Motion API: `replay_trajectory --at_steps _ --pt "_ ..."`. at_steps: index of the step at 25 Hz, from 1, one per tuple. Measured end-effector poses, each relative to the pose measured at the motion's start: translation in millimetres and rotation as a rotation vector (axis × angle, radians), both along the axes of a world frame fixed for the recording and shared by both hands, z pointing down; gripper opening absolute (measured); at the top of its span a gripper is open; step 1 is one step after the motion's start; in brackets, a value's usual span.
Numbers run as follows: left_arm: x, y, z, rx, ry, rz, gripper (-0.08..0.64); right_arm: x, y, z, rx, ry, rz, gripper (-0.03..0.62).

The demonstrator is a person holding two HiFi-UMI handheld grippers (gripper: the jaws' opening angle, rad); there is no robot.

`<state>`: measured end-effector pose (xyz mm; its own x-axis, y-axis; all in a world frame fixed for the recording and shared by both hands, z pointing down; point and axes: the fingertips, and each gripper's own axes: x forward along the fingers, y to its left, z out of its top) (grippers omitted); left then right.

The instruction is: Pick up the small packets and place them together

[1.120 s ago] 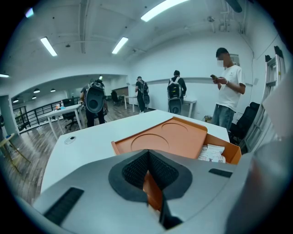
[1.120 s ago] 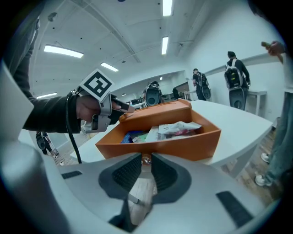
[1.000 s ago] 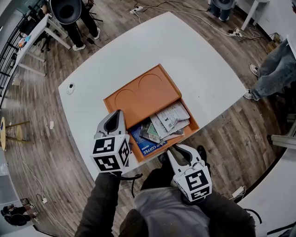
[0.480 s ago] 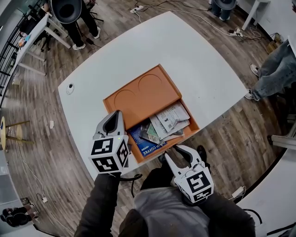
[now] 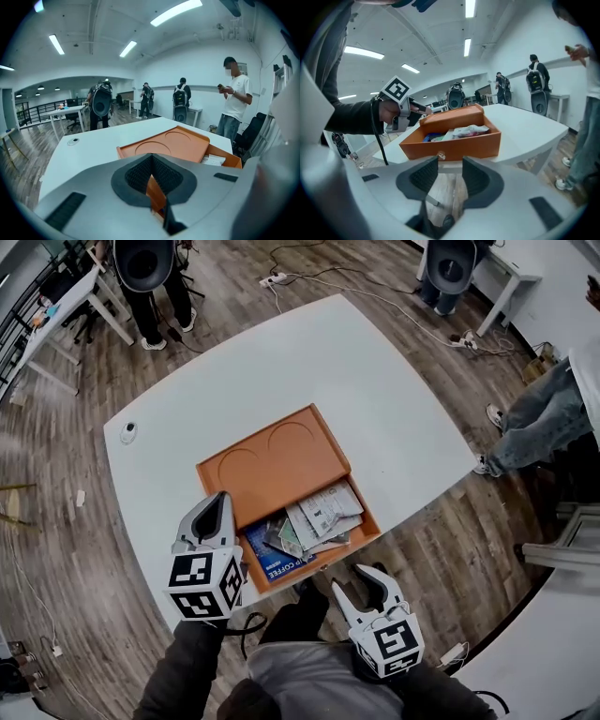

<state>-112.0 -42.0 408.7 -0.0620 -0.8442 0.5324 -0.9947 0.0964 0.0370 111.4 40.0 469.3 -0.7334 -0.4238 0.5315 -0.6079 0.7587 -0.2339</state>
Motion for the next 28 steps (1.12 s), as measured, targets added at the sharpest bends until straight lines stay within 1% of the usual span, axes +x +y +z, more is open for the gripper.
replay_trajectory --at_steps 4,7,9,11,14,16,20,22,25,28 --pt "9.4 7.3 -8.0 0.031 0.033 0.007 -0.003 13.5 -16.4 -20.8 0.073 0.056 0.011 0.163" --pt "15.0 8.7 -15.6 0.059 0.051 0.006 -0.003 7.6 -28.6 -43.0 0.173 0.096 -0.044 0.162" --pt "18.3 7.8 -23.5 0.083 0.056 0.007 -0.003 -1.2 -36.8 -56.0 0.258 0.132 -0.111 0.163" --pt "22.8 9.0 -30.2 0.1 0.062 0.008 -0.003 -8.9 -44.4 -64.9 0.311 0.155 -0.17 0.161" --pt "31.9 12.0 -38.9 0.125 0.065 0.007 -0.003 -14.4 -58.4 -69.7 0.333 0.177 -0.237 0.162" --pt "35.7 12.7 -46.1 0.147 0.061 0.003 -0.003 -16.3 -66.8 -68.6 0.36 0.214 -0.291 0.161" --pt "31.0 10.2 -57.7 0.181 0.038 -0.042 -0.003 -24.0 -76.3 -59.2 0.424 0.291 -0.458 0.161" --pt "28.4 10.5 -56.8 0.18 0.031 -0.079 -0.003 -26.0 -78.4 -50.6 0.443 0.328 -0.54 0.161" --pt "26.7 11.2 -51.3 0.16 0.043 -0.131 -0.003 -27.2 -84.6 -36.8 0.472 0.397 -0.647 0.161" --pt "24.5 9.2 -48.8 0.145 0.049 -0.162 -0.003 -31.3 -89.1 -27.4 0.459 0.434 -0.727 0.161"
